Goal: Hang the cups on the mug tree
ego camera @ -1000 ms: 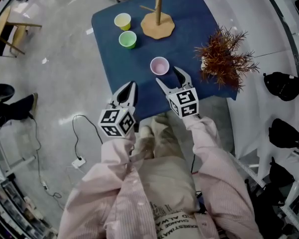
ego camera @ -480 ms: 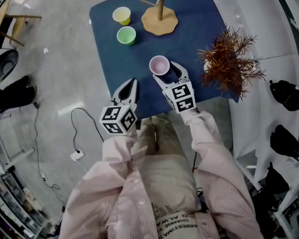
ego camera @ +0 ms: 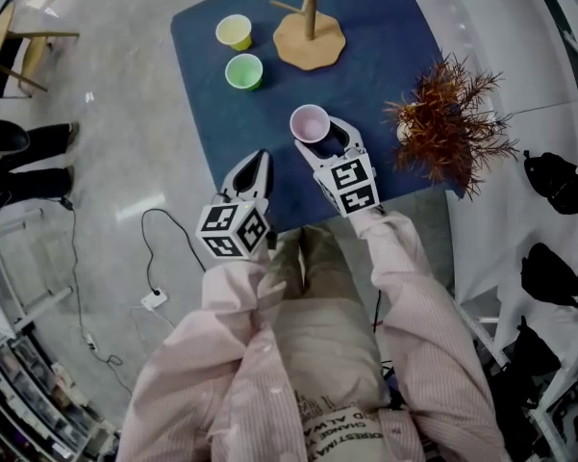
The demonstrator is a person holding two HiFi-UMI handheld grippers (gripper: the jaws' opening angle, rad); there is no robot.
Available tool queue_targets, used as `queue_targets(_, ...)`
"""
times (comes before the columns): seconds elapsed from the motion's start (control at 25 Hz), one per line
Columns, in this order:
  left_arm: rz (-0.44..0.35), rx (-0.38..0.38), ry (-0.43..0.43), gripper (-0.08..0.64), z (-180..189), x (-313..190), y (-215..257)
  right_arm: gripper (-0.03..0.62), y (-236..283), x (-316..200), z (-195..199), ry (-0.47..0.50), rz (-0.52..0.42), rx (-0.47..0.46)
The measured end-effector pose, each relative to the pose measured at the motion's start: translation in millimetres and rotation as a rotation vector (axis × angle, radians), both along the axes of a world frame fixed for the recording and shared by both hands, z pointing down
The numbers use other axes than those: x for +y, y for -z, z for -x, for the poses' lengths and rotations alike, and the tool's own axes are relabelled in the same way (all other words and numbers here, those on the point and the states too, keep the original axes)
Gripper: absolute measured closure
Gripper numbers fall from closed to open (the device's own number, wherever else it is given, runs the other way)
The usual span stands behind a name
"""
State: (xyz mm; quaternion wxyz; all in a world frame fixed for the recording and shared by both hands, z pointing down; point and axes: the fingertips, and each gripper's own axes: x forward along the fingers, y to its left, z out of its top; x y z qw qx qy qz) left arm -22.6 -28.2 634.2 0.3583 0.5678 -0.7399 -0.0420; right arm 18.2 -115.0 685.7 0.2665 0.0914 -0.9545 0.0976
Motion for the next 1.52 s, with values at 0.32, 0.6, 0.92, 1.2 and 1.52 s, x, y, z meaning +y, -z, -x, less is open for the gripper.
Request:
queue_targets(0.32, -0.011, 0.008, -0.011, 0.561, 6.4, -6.7, 3.4, 0.325, 10.9, -9.9, 3.1, -0.058, 0.028, -0.013)
queue_targets(0.6, -0.041, 0.015, -0.039, 0.561, 7.8, -13.8, 19.6, 0.327, 41.7, -23.1, 2.3, -0.159, 0.035, -0.055)
queue_targets(0.92, -0.09, -0.034, -0.078, 0.561, 23.3, -30.2, 52.3, 0.327, 79.0, -34.0, 1.6, -0.211, 0.028, -0.11)
queue_targets(1.2, -0.145, -0.058, -0.081, 0.561, 35.8, -40.3, 77.9, 0.33, 110.0, -44.8, 4.1, -0.238, 0.002, -0.153)
queue_targets(1.52, -0.208, -0.08, -0.098, 0.561, 43.8, -51.3, 107.1, 0.333, 142.3, -59.9, 2.8, -0.259, -0.067, -0.15)
